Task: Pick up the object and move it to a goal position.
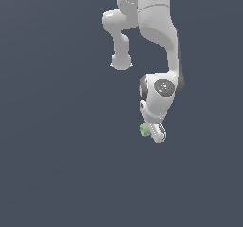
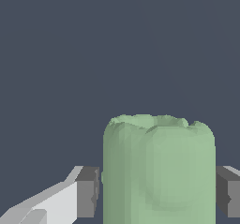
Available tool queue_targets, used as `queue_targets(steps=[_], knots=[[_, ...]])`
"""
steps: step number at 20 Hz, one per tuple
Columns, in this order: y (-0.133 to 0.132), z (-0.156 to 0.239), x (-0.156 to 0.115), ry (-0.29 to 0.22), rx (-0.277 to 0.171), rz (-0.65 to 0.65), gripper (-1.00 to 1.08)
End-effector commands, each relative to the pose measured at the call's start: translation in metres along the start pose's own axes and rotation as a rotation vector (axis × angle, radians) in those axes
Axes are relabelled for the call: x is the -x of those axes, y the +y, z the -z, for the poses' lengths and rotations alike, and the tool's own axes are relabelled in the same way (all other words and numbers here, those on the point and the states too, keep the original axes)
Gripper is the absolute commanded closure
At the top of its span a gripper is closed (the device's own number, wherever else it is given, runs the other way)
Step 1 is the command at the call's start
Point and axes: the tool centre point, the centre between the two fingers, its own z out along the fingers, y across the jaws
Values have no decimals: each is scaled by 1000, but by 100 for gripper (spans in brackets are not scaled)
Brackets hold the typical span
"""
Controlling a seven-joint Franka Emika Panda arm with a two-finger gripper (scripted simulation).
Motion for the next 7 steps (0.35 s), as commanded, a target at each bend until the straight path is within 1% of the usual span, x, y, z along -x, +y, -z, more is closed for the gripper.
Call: queue_targets(steps=[1,7], knots=[[-6,0,4,0,0,-1,108],[-12,0,7,0,1,-1,108]])
